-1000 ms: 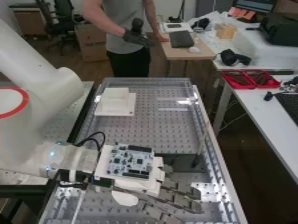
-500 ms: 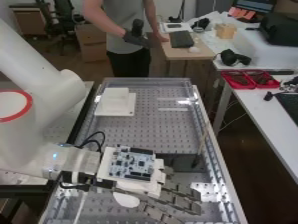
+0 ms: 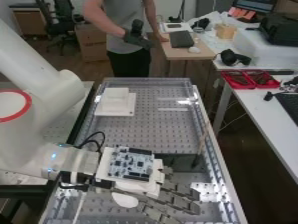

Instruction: Grab the paper clip and place it in the clear container

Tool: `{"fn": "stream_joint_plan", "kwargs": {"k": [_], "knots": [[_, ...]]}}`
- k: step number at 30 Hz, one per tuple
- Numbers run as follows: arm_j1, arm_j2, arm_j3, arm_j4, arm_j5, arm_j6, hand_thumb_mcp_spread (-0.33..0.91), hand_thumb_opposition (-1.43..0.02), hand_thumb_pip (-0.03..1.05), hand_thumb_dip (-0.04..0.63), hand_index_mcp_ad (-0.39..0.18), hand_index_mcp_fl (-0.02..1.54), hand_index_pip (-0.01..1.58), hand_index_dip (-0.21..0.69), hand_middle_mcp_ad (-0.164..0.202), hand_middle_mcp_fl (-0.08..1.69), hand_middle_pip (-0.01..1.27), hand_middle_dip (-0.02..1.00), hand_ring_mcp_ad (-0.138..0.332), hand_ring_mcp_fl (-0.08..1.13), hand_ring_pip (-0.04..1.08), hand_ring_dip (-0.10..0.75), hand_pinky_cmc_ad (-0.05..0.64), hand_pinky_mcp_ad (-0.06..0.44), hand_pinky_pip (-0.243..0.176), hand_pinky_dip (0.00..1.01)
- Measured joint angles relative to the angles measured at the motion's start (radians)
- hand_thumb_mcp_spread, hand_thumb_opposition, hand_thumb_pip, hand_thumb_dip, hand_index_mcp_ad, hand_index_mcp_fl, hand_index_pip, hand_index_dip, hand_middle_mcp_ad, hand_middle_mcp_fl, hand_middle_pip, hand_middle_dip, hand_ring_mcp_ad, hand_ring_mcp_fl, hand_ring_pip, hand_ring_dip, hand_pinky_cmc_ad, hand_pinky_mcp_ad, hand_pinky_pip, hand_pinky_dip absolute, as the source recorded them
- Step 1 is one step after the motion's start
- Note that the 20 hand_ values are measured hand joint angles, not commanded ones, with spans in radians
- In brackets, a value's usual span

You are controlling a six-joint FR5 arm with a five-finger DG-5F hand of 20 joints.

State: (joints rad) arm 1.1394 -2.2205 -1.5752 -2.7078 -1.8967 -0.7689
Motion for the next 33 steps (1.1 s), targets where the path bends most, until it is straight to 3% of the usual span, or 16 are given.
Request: {"fn": "stream_joint_plan", "kwargs": {"k": [3, 33], "knots": [[0.000, 0.000, -0.002, 0.002, 0.002, 0.003, 0.43, -0.85, 0.77, 0.300, -0.162, 0.24, 1.52, 0.096, 0.075, 0.05, 0.14, 0.20, 0.099, 0.01, 0.08, 0.126, 0.312, 0.264, -0.026, 0.24], [-0.001, -0.018, -0.009, 0.020, 0.007, 0.033, 0.43, -0.84, 0.78, 0.300, -0.161, 0.30, 1.52, 0.096, 0.075, 0.05, 0.14, 0.20, 0.099, 0.01, 0.08, 0.126, 0.312, 0.264, -0.026, 0.22]]}}
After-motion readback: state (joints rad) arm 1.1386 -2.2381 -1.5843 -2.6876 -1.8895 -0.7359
